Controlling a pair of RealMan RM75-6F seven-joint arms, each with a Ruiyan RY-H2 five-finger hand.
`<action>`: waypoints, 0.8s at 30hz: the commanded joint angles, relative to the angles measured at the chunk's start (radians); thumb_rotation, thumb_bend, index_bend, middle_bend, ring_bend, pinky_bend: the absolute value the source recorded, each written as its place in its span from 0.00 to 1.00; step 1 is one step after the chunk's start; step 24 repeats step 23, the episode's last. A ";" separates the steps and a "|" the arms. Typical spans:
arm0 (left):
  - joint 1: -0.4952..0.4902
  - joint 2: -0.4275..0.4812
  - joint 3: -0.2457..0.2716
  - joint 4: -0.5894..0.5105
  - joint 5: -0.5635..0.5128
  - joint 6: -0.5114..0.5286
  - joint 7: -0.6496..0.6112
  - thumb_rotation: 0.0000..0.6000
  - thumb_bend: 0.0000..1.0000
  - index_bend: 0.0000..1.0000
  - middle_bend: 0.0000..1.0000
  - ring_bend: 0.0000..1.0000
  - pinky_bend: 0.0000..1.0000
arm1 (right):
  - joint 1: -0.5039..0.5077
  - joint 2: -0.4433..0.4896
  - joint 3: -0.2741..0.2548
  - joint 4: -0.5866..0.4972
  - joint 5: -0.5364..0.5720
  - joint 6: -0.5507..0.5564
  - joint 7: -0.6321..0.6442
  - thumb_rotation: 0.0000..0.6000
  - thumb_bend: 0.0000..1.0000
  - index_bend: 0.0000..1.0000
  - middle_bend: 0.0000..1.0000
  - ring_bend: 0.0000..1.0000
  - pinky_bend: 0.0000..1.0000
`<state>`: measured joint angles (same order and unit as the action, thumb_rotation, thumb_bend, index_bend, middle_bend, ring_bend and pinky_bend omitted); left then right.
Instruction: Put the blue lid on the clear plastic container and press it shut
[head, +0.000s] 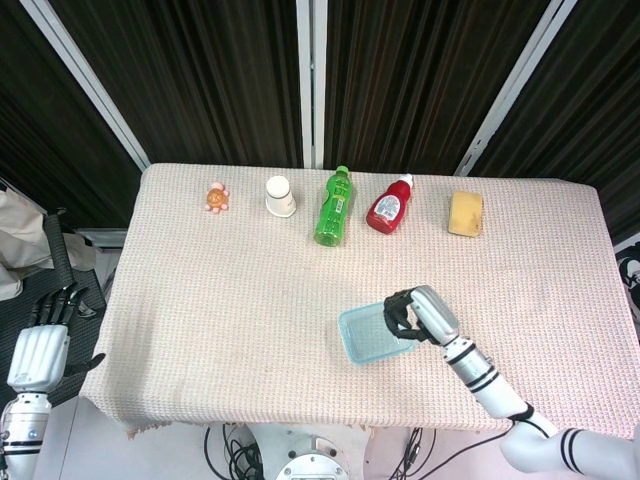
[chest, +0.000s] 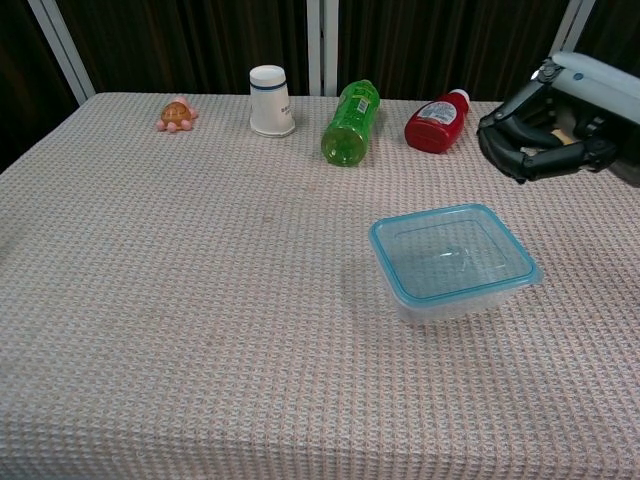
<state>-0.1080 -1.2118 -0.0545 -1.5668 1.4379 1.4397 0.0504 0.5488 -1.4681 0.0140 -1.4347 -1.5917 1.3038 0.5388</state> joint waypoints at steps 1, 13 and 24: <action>0.000 0.008 -0.007 -0.003 -0.006 0.004 -0.001 1.00 0.06 0.08 0.00 0.00 0.00 | -0.165 0.200 0.024 -0.165 0.152 0.135 -0.511 1.00 0.08 0.21 0.28 0.22 0.21; 0.015 0.033 -0.006 -0.053 -0.003 0.037 0.037 1.00 0.06 0.08 0.00 0.00 0.00 | -0.352 0.385 -0.041 -0.332 0.212 0.228 -0.618 1.00 0.01 0.00 0.00 0.00 0.00; 0.030 0.033 0.009 -0.088 0.015 0.056 0.063 1.00 0.05 0.08 0.00 0.00 0.00 | -0.439 0.376 -0.060 -0.293 0.114 0.301 -0.533 1.00 0.01 0.00 0.00 0.00 0.00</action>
